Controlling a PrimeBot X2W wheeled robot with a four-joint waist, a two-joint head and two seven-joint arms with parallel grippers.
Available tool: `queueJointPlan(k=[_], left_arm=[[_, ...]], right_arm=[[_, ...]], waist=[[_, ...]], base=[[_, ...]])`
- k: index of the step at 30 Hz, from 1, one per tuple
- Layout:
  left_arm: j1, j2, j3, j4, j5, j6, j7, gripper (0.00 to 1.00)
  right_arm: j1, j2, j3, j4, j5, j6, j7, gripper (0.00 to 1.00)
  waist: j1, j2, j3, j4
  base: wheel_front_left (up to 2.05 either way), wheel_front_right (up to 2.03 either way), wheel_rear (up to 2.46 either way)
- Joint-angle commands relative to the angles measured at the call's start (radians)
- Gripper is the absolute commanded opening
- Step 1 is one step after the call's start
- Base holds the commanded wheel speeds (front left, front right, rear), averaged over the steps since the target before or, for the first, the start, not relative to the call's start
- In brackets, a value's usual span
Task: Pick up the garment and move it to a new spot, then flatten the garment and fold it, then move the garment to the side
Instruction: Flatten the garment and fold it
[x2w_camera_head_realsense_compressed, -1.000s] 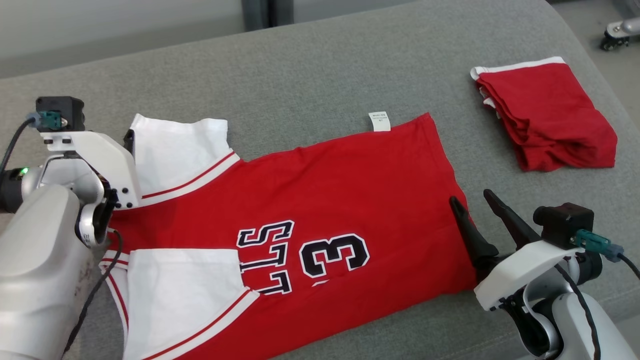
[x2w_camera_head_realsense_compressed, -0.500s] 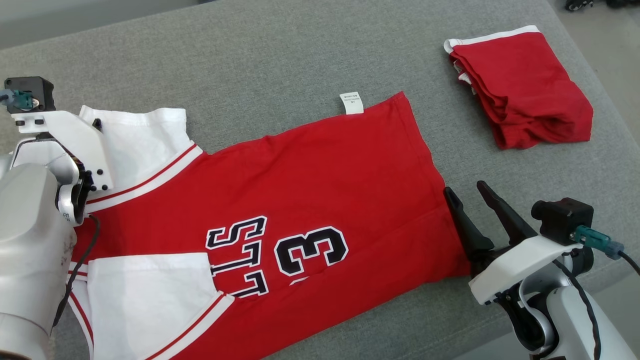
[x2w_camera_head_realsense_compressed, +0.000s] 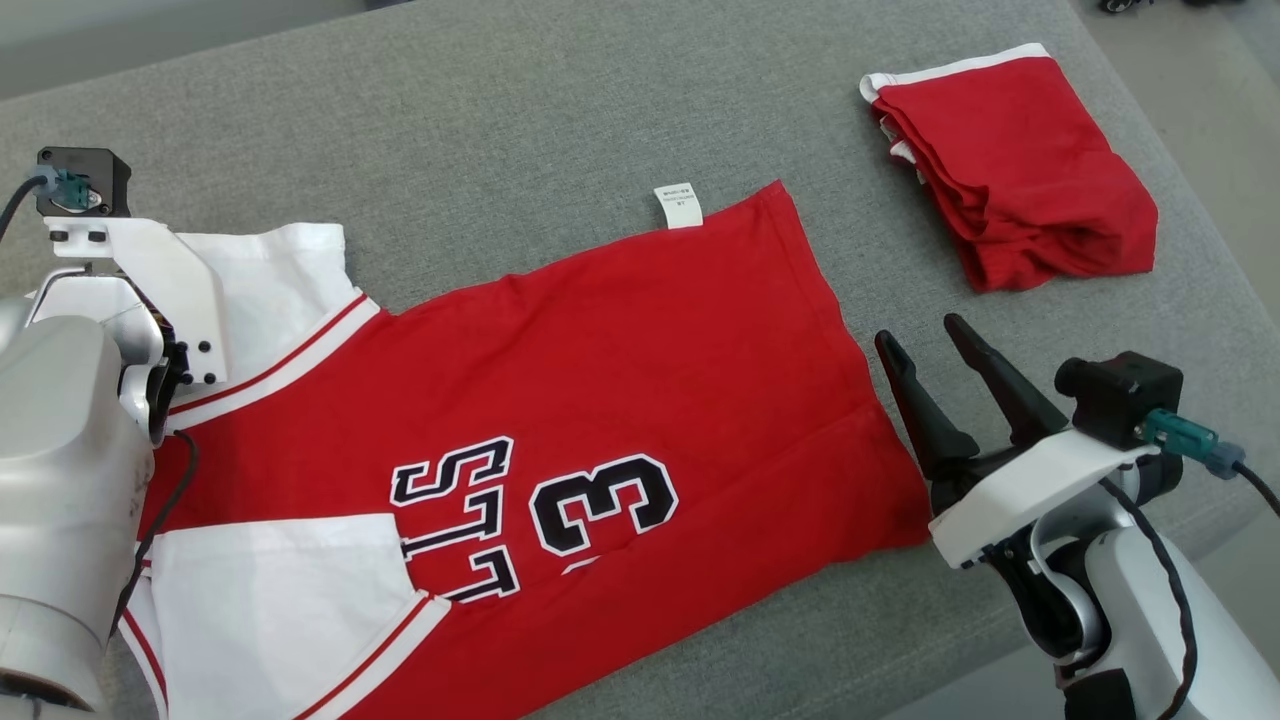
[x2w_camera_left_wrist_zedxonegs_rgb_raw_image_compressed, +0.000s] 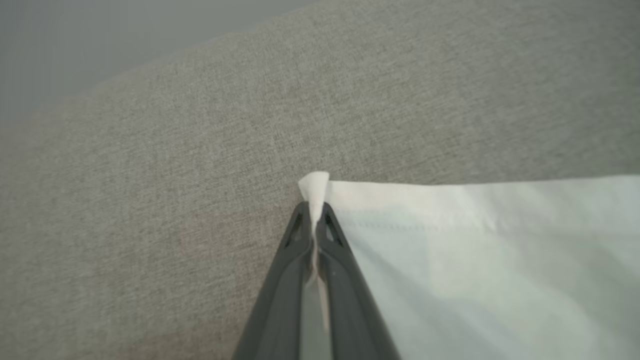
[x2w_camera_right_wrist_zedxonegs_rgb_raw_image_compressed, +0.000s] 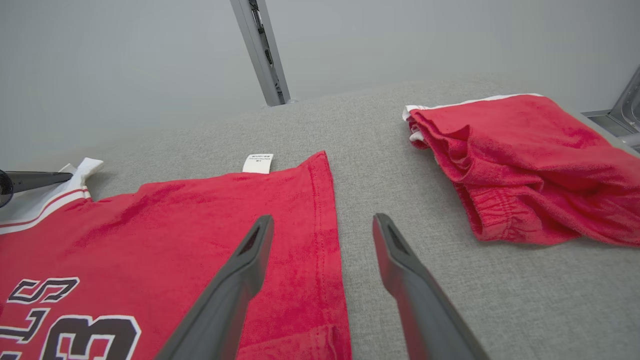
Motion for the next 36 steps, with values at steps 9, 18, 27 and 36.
queueJointPlan(k=[9,18,27,36], left_arm=[[0.009,-0.045,0.012,-0.006,-0.036,-0.067,-0.144,0.0],[0.02,-0.119,0.003,-0.067,-0.065,-0.148,-0.244,0.0],[0.07,-0.178,-0.017,-0.186,-0.085,-0.172,-0.313,0.0],[0.125,-0.186,-0.041,-0.292,-0.075,-0.147,-0.316,0.0]], right_arm=[[-0.135,-0.084,0.032,0.077,-0.066,0.0,0.013,1.0],[-0.283,-0.177,0.085,0.26,-0.096,0.0,0.092,1.0],[-0.431,-0.24,0.195,0.498,-0.097,0.0,0.164,1.0],[-0.506,-0.258,0.238,0.667,-0.064,0.0,0.19,1.0]], waist=[[0.0,0.0,-0.063,0.077],[0.0,0.0,-0.125,0.23],[0.0,0.0,-0.099,0.346],[0.0,0.0,-0.068,0.395]], base=[[0.0,0.0,0.0],[0.0,0.0,0.0],[0.0,0.0,0.0],[0.0,0.0,0.0]])
